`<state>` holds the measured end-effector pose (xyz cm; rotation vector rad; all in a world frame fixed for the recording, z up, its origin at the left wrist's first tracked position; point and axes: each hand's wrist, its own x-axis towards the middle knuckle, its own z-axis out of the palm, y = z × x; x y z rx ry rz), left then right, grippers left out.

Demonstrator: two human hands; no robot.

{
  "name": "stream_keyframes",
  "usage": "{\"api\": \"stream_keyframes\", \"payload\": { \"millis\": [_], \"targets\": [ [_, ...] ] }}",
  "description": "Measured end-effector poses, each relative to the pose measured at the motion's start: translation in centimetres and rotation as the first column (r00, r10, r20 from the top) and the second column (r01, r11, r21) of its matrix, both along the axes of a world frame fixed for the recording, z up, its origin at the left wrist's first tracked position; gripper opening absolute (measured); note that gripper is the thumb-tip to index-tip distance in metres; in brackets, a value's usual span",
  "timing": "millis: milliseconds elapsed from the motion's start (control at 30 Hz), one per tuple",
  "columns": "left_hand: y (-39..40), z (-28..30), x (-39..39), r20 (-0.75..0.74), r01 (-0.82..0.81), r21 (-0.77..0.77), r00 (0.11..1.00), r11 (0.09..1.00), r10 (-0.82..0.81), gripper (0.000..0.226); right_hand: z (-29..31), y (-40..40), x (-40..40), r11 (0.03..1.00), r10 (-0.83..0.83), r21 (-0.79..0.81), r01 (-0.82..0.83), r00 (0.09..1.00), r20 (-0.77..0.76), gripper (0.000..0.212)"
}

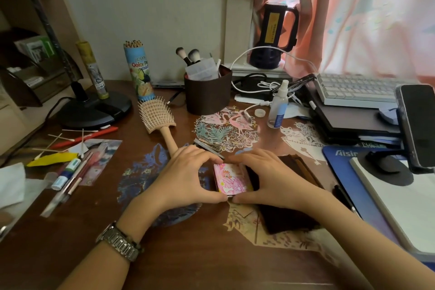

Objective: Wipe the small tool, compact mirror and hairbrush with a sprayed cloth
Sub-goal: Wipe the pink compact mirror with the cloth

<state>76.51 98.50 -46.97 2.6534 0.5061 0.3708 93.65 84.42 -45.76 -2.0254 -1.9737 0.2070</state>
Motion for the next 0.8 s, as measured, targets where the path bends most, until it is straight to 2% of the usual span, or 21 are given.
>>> {"api": "stream_keyframes", "payload": {
  "millis": [300,400,500,567,667,800],
  "targets": [
    [0.4,0.4,-0.5,-0.006,-0.013,-0.040,1.000,0.999,0.013,0.066,-0.4,1.5,0.0,1.000,0.019,-0.005,-0.020,0.996,-0.092,0.074],
    [0.8,1.0,-1.0,-0.003,-0.032,-0.126,0.999,0.991,0.032,0.066,-0.6,1.8,-0.2,0.998,-0.005,0.054,0.014,0.986,-0.166,0.070],
    [1.7,1.8,-1.7,0.105,-0.149,-0.301,0.977,0.942,0.188,0.042,-0.1,2.2,-0.1,0.992,-0.034,0.107,0.060,0.972,-0.233,0.066],
    [2.2,1.8,-1.9,0.167,-0.247,-0.356,0.932,0.901,0.321,0.025,0.6,2.8,0.3,0.987,-0.063,0.127,0.099,0.964,-0.258,0.067],
    [2.7,1.3,-1.9,0.155,-0.371,-0.278,0.893,0.886,0.423,0.020,1.2,3.9,1.8,0.973,-0.146,0.133,0.188,0.950,-0.275,0.069],
    [3.0,1.0,-1.9,0.120,-0.418,-0.142,0.893,0.897,0.434,0.019,1.0,5.5,4.1,0.946,-0.269,0.112,0.305,0.928,-0.257,0.070]
  ]
}}
